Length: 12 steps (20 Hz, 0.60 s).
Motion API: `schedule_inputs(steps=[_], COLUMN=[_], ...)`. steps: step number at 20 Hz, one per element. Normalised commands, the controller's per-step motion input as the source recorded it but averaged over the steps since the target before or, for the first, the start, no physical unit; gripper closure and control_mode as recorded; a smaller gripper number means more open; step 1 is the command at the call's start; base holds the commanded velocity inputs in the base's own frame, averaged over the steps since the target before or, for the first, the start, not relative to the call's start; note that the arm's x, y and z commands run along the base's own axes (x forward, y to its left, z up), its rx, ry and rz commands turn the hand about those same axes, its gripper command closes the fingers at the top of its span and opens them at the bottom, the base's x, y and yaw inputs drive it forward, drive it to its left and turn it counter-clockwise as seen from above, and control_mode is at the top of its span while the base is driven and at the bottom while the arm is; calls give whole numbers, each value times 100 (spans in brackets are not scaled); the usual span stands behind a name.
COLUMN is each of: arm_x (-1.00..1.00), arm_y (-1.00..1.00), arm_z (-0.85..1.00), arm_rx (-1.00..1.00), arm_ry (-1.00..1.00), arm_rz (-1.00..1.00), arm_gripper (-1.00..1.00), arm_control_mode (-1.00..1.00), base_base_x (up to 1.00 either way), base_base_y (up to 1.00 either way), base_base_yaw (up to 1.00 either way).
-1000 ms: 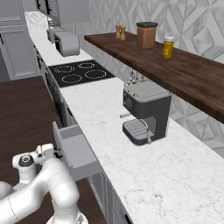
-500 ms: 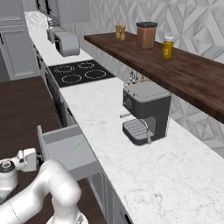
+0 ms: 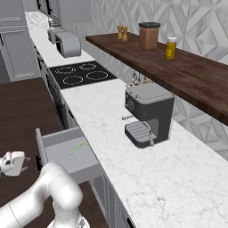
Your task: Take a straw from the drawer in front and place it inside the glass cup on the dining counter.
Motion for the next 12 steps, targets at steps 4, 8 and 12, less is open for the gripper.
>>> schedule_inputs(steps=[4,8,12], arm_x=[-38,-8,0], arm_y=[-11,-80,-100], arm_z=[81,100,100], arm_rx=[33,38,43], arm_ry=[3,0,0], arm_rz=[0,0,0], arm_gripper=[-100,-100,-100], arm_control_mode=[-100,-100,-100], base_base_x=[0,0,0], base_base_y=[0,0,0], base_base_yaw=[0,0,0])
